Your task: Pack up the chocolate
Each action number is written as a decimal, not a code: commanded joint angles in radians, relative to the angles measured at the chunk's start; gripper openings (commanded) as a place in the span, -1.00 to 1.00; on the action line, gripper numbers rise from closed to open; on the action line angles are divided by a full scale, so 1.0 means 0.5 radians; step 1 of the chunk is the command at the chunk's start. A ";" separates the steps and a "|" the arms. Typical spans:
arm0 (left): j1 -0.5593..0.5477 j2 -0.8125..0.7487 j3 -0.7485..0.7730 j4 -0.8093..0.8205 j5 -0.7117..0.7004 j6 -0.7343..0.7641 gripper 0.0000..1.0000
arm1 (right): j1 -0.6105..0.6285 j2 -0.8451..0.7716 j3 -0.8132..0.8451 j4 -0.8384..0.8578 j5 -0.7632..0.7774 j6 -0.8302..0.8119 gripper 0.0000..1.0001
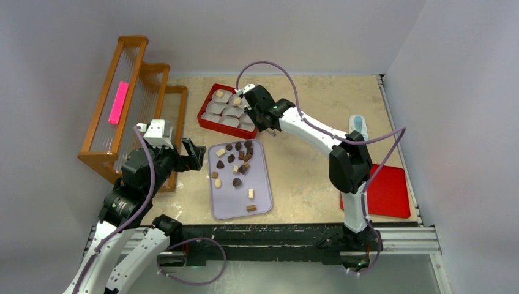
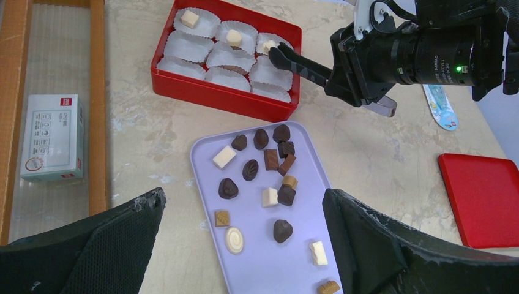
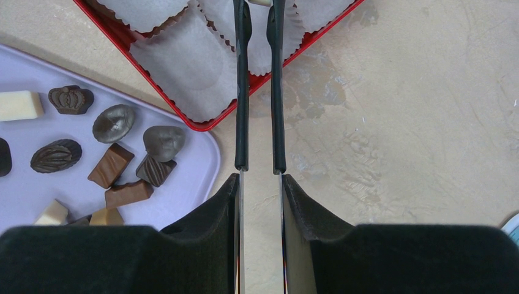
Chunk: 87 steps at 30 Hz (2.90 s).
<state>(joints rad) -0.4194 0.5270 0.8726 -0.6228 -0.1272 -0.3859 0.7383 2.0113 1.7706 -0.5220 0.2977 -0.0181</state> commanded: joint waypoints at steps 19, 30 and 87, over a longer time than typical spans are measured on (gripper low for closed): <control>-0.007 -0.001 0.013 0.055 0.012 -0.026 1.00 | -0.013 -0.039 0.147 -0.070 0.027 0.019 -0.30; -0.008 0.004 0.014 0.055 0.009 -0.026 1.00 | -0.013 -0.187 0.085 -0.049 -0.017 0.082 -0.31; -0.008 0.010 0.011 0.055 0.003 -0.026 1.00 | 0.536 -0.754 -0.817 -0.094 -0.460 0.126 -0.14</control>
<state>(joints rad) -0.4202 0.5282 0.8726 -0.6228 -0.1272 -0.3859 1.0012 1.6291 1.3033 -0.5941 0.0814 0.0662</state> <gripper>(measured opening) 0.998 0.431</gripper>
